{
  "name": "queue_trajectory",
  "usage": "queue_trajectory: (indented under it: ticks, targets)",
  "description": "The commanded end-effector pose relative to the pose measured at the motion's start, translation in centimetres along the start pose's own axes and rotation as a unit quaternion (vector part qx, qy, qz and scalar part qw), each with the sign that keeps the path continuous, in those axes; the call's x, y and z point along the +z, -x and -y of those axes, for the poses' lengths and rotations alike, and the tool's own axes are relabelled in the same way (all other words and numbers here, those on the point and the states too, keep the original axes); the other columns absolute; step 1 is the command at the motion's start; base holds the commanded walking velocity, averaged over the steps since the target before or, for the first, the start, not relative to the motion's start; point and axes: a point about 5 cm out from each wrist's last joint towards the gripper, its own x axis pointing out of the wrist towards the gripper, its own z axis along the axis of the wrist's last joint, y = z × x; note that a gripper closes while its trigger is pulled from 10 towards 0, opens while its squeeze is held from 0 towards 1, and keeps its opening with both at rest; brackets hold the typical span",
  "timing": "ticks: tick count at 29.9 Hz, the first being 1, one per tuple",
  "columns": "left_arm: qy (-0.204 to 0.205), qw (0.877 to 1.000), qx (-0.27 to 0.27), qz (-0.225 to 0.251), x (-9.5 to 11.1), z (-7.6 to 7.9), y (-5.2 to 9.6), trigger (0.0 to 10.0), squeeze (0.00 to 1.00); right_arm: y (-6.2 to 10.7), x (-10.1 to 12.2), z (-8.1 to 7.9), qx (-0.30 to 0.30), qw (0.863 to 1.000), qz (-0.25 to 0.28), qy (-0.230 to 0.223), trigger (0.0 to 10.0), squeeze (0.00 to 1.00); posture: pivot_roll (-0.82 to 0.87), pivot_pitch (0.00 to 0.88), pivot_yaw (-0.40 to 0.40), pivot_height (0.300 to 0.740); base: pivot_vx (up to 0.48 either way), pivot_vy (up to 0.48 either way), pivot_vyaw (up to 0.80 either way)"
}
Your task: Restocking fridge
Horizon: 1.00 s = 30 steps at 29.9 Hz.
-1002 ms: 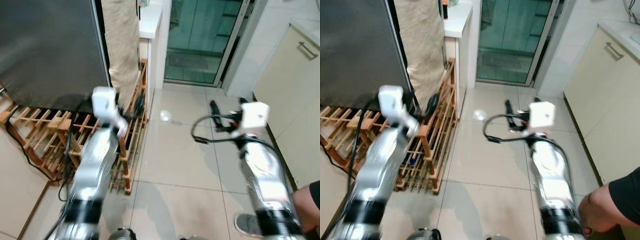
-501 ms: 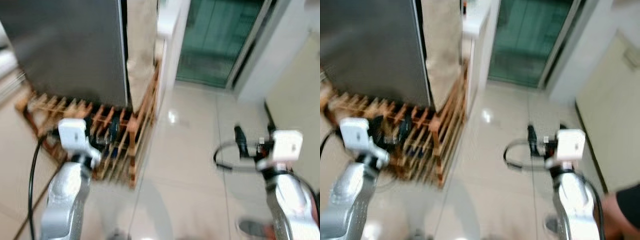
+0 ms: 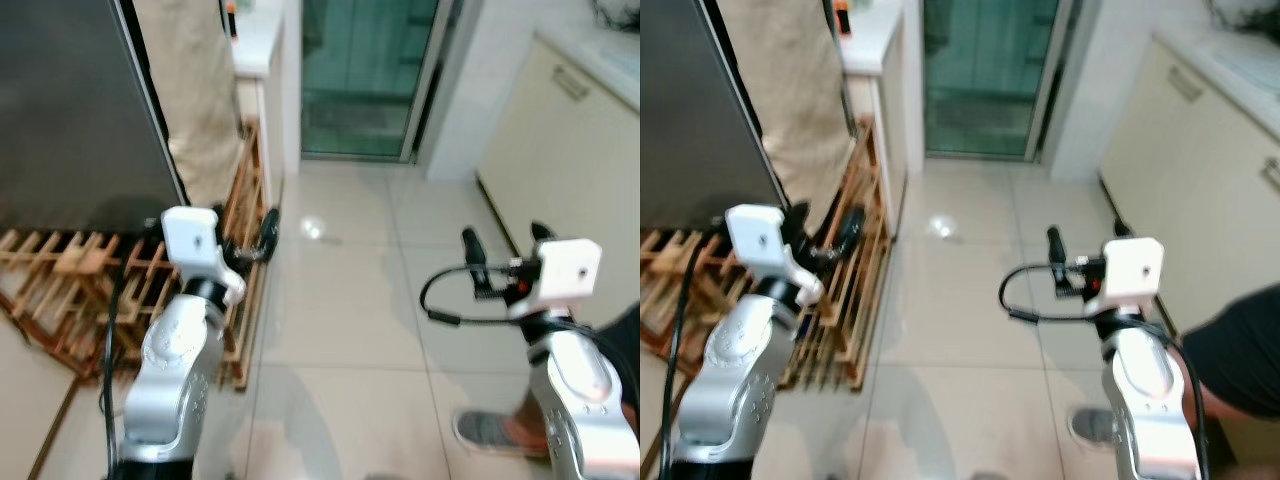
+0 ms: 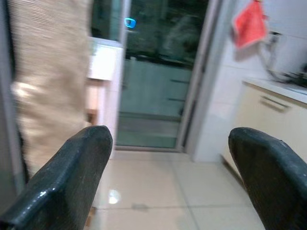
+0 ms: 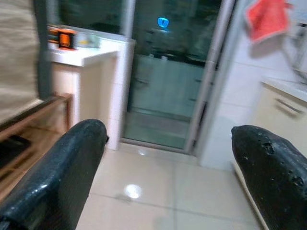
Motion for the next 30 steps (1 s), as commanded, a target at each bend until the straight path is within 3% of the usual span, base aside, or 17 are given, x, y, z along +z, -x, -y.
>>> queue_trajectory:
  ticks: [1,3,8,15,22,30]
  targets:
    - [0.001,1.0,0.024,-0.007,0.0,-0.8,0.0,10.0,0.0,-0.2,0.3,-0.6,0.009,1.0,0.004,-0.001,10.0,0.0,-0.14,0.042,-0.036,0.74,0.48,0.0,0.0]
    - [0.014,0.999,0.04,-0.015,-0.1,-1.2,-0.3,10.0,0.0,-0.2,0.2,-0.7,0.013,1.0,0.002,0.0,10.0,0.0,-0.14,0.045,-0.036,0.74,0.396,0.184,0.0]
    - [-0.001,0.999,0.046,-0.017,0.0,-1.1,-0.8,10.0,0.0,-0.5,0.4,-1.2,0.039,0.999,0.001,0.007,10.0,0.0,-0.13,0.049,-0.032,0.74,0.0,0.477,0.0]
    - [-0.019,1.0,0.021,-0.004,0.7,-0.6,-1.5,10.0,0.0,-1.0,0.3,-1.4,0.036,0.999,-0.001,0.008,10.0,0.0,-0.14,0.068,-0.028,0.74,0.0,0.0,0.66]
    - [-0.037,0.999,-0.018,0.023,2.0,0.9,-3.9,10.0,0.0,-1.9,0.7,-1.4,0.039,0.999,0.006,0.015,10.0,0.0,-0.14,0.082,-0.019,0.74,0.0,0.0,0.59]
    - [-0.018,0.999,0.0,0.027,2.5,1.5,-5.8,10.0,0.0,-2.2,0.7,-1.9,0.035,0.999,0.009,0.006,10.0,0.0,-0.15,0.082,-0.017,0.74,0.0,0.0,0.26]
